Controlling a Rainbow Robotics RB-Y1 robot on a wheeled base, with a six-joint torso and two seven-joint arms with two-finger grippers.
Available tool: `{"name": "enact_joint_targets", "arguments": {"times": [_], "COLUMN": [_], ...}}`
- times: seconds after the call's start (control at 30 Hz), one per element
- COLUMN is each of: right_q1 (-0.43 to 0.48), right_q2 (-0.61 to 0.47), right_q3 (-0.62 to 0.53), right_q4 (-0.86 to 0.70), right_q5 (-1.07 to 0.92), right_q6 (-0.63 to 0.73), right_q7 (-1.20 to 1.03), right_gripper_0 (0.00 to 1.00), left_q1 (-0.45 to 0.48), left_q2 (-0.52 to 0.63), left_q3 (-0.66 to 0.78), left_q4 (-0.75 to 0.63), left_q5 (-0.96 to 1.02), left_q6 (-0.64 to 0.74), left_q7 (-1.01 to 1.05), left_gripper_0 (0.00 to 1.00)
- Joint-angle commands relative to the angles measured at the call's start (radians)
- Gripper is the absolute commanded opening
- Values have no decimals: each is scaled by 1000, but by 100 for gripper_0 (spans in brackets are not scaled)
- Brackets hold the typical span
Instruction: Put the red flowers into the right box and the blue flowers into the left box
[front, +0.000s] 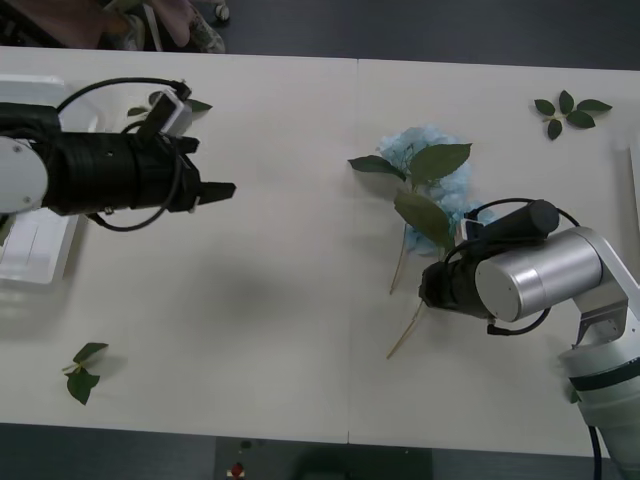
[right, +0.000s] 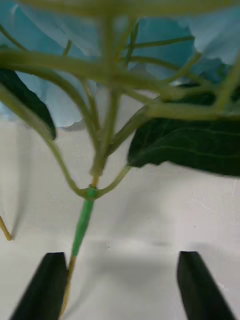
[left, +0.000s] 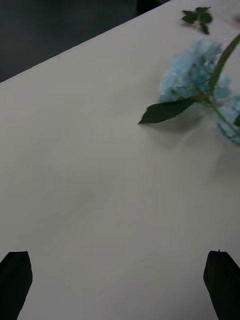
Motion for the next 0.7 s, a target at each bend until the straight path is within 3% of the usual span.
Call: {"name": "enact_joint_targets", "arguments": {"times": [0.03, 0.3, 0.7], "right_q1": [-24, -23, -26], "right_q2": [25, 30, 13], "right_q3": [5, 7, -16], "right_q4": [-15, -17, -92], "right_q5": [21, 41, 32], "right_q6": [-4, -4, 15], "right_q7": [-53, -65, -74], "right_gripper_0": [0, 0, 0], "left_q1": [30, 21, -36], "left_q2": [37, 80, 42], "left_q3": [-10, -83, -202], "left_q4": [-158, -354, -383], "left_q5": [-43, -21, 14], "left_q6": [-25, -33, -114], "left_q7": [18, 54, 87], "left_gripper_0": [100, 100, 100]}}
